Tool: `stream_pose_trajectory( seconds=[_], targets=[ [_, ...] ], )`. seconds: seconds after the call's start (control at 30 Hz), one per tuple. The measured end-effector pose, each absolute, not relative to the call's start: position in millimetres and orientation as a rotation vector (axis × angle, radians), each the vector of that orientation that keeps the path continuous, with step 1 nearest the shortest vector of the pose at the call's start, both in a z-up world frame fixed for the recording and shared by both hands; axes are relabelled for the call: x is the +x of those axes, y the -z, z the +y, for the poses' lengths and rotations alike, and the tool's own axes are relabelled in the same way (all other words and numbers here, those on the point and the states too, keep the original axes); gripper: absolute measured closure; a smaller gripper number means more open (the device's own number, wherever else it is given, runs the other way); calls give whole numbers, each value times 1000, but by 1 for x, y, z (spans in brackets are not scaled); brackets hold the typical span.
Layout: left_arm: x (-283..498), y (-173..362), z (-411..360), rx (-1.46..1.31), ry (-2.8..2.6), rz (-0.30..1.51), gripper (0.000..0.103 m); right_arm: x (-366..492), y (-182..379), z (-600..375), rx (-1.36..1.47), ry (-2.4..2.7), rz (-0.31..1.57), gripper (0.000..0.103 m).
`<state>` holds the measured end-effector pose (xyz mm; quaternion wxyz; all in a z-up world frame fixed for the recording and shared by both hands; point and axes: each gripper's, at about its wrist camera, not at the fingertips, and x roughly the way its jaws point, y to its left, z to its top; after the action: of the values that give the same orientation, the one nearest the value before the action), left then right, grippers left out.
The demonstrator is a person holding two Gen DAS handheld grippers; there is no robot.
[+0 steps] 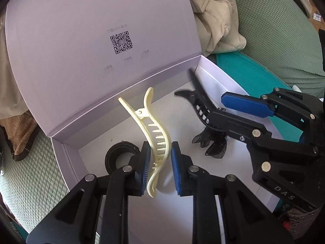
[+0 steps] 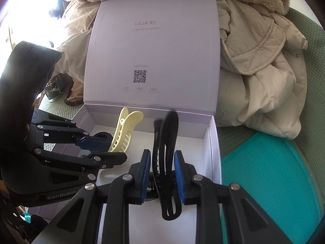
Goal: Organize objects
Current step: 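Open the left tool releasing the yellow clip while the right tool releases the black clip, then withdraw both open tools from the box back toward the mat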
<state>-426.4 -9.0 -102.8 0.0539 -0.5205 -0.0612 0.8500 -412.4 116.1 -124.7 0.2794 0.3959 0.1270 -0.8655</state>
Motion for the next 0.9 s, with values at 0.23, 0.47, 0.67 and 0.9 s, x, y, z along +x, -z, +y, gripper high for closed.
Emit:
stream_pose_trajectory(
  seconds=[0.23,0.47,0.67,0.9],
  targets=[
    [-424,95,-7,-1555,-2621,-189,63,-406,123,119,1070,2329,341,59],
    [-411,74,-8,-1504,-2672,-163,54,-402,105,125,1060,2357,347,59],
    [-393,47,-15,-1461,-2694,-176,54,-391,83,131,1026,2381,350,59],
    [-372,12,-20,-1406,-2740,-173,54,-375,55,131,973,2402,376,59]
  ],
)
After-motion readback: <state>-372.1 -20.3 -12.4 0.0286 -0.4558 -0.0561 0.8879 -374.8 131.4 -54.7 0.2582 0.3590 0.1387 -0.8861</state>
